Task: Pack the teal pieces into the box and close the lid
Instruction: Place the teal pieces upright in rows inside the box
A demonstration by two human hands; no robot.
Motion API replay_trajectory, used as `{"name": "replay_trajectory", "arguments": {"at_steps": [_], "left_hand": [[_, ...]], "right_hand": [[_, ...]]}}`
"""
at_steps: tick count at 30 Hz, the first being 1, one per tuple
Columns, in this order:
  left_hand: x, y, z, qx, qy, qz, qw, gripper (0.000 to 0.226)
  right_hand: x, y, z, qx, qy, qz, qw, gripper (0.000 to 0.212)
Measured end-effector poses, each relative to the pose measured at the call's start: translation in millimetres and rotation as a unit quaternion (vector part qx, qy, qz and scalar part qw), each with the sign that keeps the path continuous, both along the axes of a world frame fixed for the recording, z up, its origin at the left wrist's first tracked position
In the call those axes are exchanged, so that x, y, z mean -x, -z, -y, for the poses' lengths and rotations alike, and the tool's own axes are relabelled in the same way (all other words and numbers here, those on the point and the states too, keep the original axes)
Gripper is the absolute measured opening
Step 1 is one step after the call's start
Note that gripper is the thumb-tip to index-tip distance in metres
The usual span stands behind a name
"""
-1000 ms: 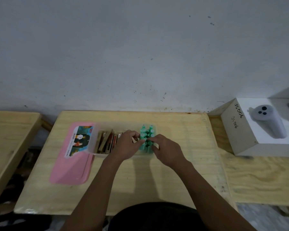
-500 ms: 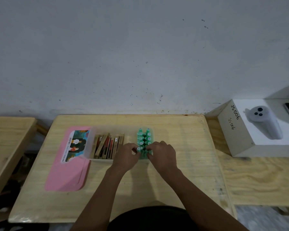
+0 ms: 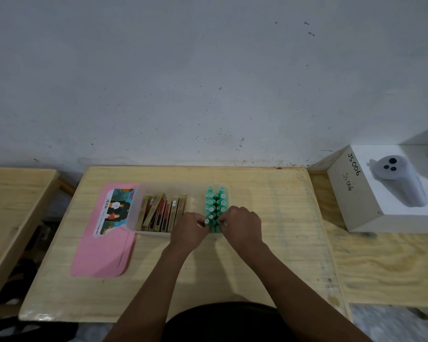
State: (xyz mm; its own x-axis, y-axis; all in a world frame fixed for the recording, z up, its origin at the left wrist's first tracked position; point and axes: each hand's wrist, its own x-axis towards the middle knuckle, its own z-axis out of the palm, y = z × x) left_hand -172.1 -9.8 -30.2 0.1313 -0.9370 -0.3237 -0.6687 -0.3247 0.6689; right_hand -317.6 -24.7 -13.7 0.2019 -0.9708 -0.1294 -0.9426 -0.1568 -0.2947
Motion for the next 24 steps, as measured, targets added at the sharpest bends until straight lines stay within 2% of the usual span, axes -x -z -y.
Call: {"name": "replay_trajectory", "arguments": {"at_steps": [11,15,24], "left_hand": [[0,-3,5,-0.043,-0.012,-0.060,0.997,0.010],[-2,-8,5,-0.076,-0.020,-0.100,0.992,0.020],[-14,-12,2,-0.097,0.031,-0.083,0.991,0.027]], "right_hand": [[8,-3,1,-0.034,-0.015,0.039,0.999,0.021],[12,-2,2,-0.070,-0.009,0.072,0.995,0.022],[20,0,-3,-0.088,-0.004,0.116,0.989,0.021]]}}
